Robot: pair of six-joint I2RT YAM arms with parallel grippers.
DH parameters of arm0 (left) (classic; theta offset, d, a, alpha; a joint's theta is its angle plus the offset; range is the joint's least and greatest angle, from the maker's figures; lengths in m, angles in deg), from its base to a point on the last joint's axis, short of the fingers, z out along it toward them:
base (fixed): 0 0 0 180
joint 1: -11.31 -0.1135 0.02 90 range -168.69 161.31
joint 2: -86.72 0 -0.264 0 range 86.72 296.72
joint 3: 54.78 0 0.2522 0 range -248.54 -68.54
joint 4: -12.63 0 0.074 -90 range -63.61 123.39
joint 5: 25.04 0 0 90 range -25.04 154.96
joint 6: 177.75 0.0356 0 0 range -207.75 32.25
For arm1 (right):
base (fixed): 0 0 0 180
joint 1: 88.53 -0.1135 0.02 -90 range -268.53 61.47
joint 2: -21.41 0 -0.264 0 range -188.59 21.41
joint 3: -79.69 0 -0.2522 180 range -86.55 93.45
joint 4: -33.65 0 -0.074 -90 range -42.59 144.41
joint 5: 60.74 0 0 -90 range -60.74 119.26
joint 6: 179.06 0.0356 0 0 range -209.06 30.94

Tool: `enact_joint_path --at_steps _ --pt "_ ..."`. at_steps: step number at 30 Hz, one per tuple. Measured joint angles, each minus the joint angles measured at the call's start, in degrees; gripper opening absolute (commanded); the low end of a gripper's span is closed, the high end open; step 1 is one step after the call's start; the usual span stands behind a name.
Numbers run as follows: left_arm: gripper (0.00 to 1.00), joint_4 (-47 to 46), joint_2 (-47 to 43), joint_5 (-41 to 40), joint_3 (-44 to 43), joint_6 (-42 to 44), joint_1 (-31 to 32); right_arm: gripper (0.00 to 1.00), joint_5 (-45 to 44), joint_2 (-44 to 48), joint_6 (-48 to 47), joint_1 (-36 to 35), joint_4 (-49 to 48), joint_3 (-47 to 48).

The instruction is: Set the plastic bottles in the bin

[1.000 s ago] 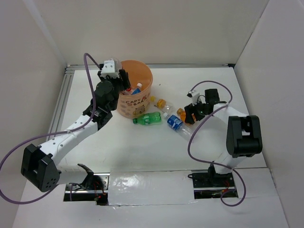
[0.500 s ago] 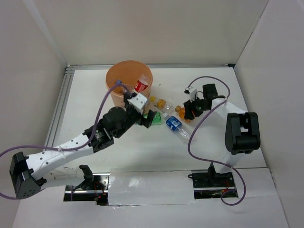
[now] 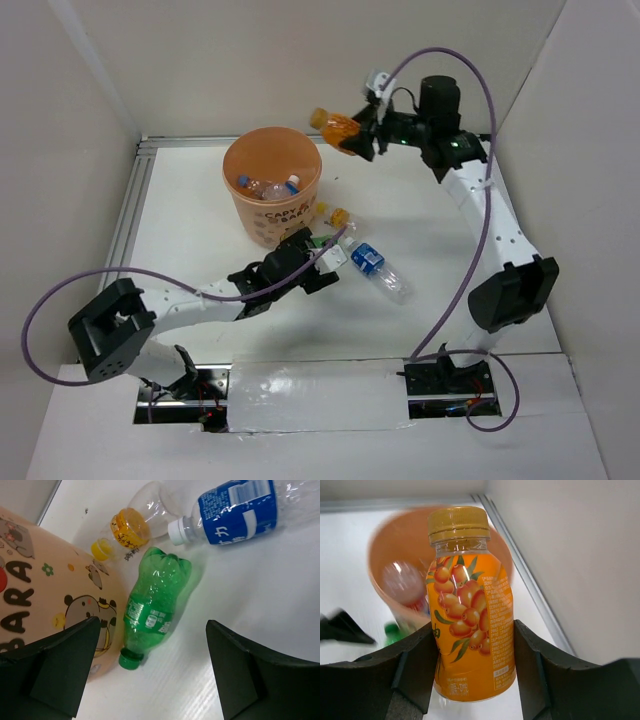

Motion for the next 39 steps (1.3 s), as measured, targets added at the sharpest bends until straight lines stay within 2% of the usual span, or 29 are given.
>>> enact_joint_path --at_steps 2,3,4,5,6,8,10,16,20,22,23,24,26,27,30,33,35,36,39 --pt "1.0 -3.6 3.2 -0.9 0.0 2.2 -0.5 0.22 1.4 -2.6 1.7 -4.2 -1.2 4.8" --pt "1.0 -5.2 4.7 -1.5 0.0 3.0 -0.8 0.28 1.9 -4.5 2.7 -6.3 -1.9 7.1" --pt "1.0 -6.6 6.5 -2.0 0.0 3.9 -1.1 0.36 2.4 -6.4 3.7 -8.1 -2.8 8.9" --pt "1.0 -8.0 8.1 -2.6 -0.1 5.0 -1.3 0.48 2.5 -8.1 4.5 -9.8 -3.3 10.4" --pt "1.0 -9.1 9.8 -3.0 -0.3 5.6 -1.6 0.72 2.4 -10.0 5.2 -11.3 -3.9 11.4" --pt "1.0 -10.6 12.8 -3.7 -0.9 6.8 -2.0 0.86 1.9 -12.5 6.6 -13.5 -4.3 11.6" --pt "1.0 -11.5 15.7 -4.3 -1.6 7.9 -2.3 0.93 1.2 -15.0 8.2 -15.2 -4.2 11.6" --pt "1.0 -12.5 21.3 -5.0 -3.0 9.5 -3.9 0.95 0.7 -15.4 11.0 -15.3 -4.4 8.4" --pt "1.0 -13.8 26.0 -6.2 -6.8 11.0 -4.7 0.96 1.2 -9.4 11.6 -10.2 -4.8 1.0" --pt "0.96 -14.2 28.4 -6.9 -9.7 11.4 -4.9 0.96 1.6 -4.0 11.4 -6.1 -4.3 -5.1" --pt "0.91 -13.6 29.3 -7.0 -11.1 11.4 -5.1 0.96 1.9 -1.4 11.1 -3.8 -4.2 -8.2" --pt "0.73 -12.9 30.0 -7.0 -12.2 11.2 -5.2 0.95 2.2 1.2 10.5 -1.8 -3.3 -10.9" --pt "0.57 -9.5 31.1 -6.5 -14.8 10.5 -5.6 0.93 2.6 5.9 9.0 1.6 -1.5 -15.6" --pt "0.53 -7.7 31.5 -6.3 -15.9 10.6 -5.8 0.93 2.8 8.2 7.9 2.7 -0.3 -17.8" --pt "0.48 -2.1 31.7 -5.8 -19.0 10.3 -5.9 0.92 2.8 12.8 5.3 5.6 3.9 -22.8" --pt "0.33 3.0 31.7 -5.1 -21.2 8.7 -6.0 0.92 2.4 15.8 2.6 9.2 8.2 -27.3" --pt "0.21 6.4 31.6 -4.3 -22.8 6.9 -6.0 0.92 1.7 16.8 1.1 12.0 11.2 -30.3" --pt "0.11 8.1 31.3 -3.8 -23.4 5.9 -6.0 0.92 1.2 17.0 0.4 13.6 12.4 -32.0" --pt "0.01 13.9 28.8 -1.5 -23.8 2.5 -5.9 0.93 -0.3 17.6 -2.0 17.8 16.1 -36.8"
